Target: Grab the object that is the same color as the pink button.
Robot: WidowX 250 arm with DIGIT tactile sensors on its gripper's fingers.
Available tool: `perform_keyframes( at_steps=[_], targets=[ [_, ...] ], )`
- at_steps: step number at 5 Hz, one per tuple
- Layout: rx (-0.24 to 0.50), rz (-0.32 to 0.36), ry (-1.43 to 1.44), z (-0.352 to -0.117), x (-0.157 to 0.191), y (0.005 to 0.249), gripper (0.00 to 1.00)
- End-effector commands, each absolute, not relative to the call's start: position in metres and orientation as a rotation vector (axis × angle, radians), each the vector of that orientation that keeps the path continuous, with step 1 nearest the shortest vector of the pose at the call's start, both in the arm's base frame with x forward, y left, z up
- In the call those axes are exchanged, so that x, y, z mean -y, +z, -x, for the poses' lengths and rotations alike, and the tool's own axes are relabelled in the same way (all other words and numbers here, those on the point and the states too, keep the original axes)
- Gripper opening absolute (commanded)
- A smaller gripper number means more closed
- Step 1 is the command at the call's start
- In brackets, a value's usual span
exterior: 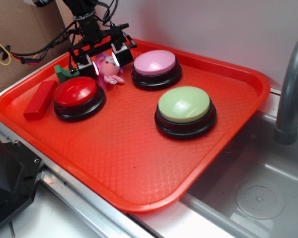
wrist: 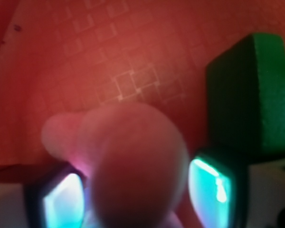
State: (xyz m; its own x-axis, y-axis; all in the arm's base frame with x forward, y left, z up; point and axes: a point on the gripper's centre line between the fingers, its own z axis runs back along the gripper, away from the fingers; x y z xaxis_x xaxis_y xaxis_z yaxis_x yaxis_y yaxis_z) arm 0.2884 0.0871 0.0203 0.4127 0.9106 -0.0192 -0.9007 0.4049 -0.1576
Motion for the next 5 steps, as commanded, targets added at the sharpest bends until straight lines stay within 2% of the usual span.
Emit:
perform_keyframes(
  at_steps=[1, 2, 3, 4, 5],
  targets=[
    [0.102, 0.123, 1.039, -0.287, -0.094, 0.039, 0.0],
    [0.059, 0.101, 0.979, -0.275, -0.099, 0.063, 0.0],
    [0.061, 0.068, 0.908, -0.265, -0.094, 0.089, 0.0],
    [0.0, 0.002, 0.753, -0.244, -0.075, 0.125, 0.0],
    [-0.023, -0.07, 0.504, -0.233, -0.044, 0.143, 0.0]
  ],
)
